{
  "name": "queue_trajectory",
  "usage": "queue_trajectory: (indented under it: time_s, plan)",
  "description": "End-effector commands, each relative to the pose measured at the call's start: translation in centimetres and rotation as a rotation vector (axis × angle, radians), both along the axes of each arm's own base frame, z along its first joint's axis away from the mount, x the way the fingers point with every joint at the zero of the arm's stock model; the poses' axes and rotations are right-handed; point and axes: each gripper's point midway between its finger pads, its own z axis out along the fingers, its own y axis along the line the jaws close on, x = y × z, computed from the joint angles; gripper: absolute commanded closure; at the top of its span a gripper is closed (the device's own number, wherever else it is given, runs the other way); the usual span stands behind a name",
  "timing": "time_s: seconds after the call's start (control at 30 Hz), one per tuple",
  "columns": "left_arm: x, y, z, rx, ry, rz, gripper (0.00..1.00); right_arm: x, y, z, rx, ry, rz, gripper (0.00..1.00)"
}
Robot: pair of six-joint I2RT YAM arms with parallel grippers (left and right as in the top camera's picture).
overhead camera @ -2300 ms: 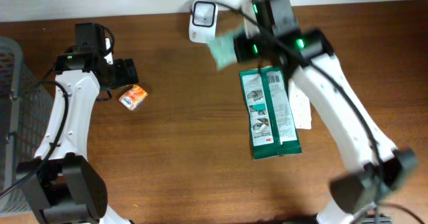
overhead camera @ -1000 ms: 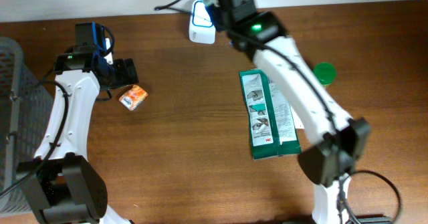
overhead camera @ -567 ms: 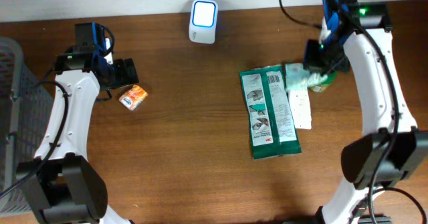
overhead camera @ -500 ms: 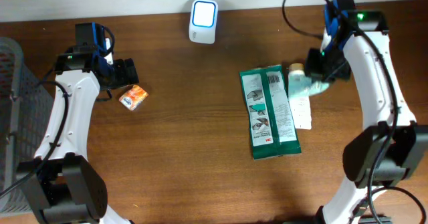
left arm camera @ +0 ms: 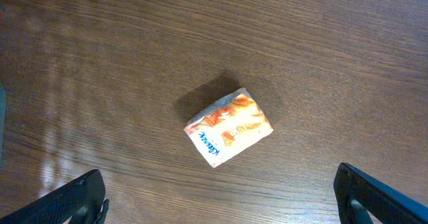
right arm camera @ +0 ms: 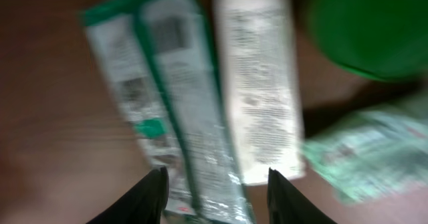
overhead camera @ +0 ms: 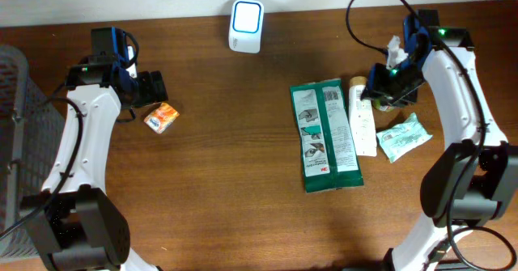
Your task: Scan the item barcode
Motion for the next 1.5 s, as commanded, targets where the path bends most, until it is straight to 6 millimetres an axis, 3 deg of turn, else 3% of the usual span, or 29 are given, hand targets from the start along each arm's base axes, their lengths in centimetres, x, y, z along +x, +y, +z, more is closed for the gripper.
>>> queue_trajectory:
  time_s: [0.0,0.03,0.1,0.23,0.37,0.43,0.5,0.57,0.63,0.7,0.77,0.83,0.87,0.93,1.07,1.3,1.4,1.47]
  plan:
    - [0.2,0.2,0.8,0.01,-0.022,0.001,0.01,1.7,7.5,2.6,0.167,-0.133,0.172,0.56]
    - [0.2,0.2,0.9,0.01,-0.022,0.001,0.01,2.3,9.7,3.0,0.186,-0.171,0.208,0.56]
    - [0.2,0.2,0.8,0.01,-0.022,0.0,0.01,3.2,14.7,3.7,0.207,-0.241,0.258,0.44]
    - [0.4,0.2,0.9,0.011,-0.031,0.001,0.01,4.1,22.6,3.5,0.267,-0.323,0.337,0.44]
    - [0.4,0.1,1.0,0.003,-0.032,-0.002,0.01,3.9,27.8,1.8,0.296,-0.357,0.42,0.44]
    - [1.5,0.2,1.5,0.007,-0.083,-0.003,0.01,3.9,29.8,0.7,0.316,-0.352,0.424,0.45]
    - [2.5,0.5,3.8,0.018,-0.138,-0.013,0.0,3.9,31.7,-0.1,0.33,-0.372,0.453,0.46]
    - [2.9,1.9,8.8,0.025,-0.207,0.017,0.0,3.7,34.4,-0.6,0.354,-0.417,0.501,0.5]
    - [3.0,2.0,13.0,-0.01,-0.269,0.011,0.05,3.5,36.3,-1.7,0.324,-0.449,0.523,0.46]
    - [2.4,1.5,12.8,-0.031,-0.24,0.0,0.16,4.2,35.4,-2.3,0.257,-0.456,0.496,0.42]
    - [2.2,1.5,9.4,-0.007,-0.145,-0.06,0.64,5.7,31.6,-3.3,0.219,-0.406,0.425,0.43]
    - [2.9,1.7,6.1,0.015,-0.072,-0.103,0.92,6.6,28.2,-4.1,0.193,-0.354,0.363,0.44]
    - [3.4,1.8,4.1,0.02,-0.031,-0.12,0.96,6.9,26.4,-4.4,0.182,-0.323,0.331,0.49]
    - [4.1,3.0,0.2,0.068,0.049,-0.105,0.99,6.9,24.7,-5.0,0.165,-0.285,0.304,0.5]
    - [4.6,3.8,-6.5,0.101,0.186,-0.133,0.98,6.9,24.6,-5.1,0.157,-0.282,0.301,0.5]
    - [5.2,4.4,-12.2,0.111,0.26,-0.127,1.0,6.9,24.6,-5.1,0.157,-0.282,0.301,0.5]
    - [4.0,2.0,-14.4,0.011,0.325,-0.173,1.0,7.1,24.2,-5.2,0.133,-0.287,0.293,0.5]
    - [2.7,-0.3,-14.8,-0.063,0.375,-0.209,1.0,7.1,24.2,-5.2,0.133,-0.288,0.292,0.5]
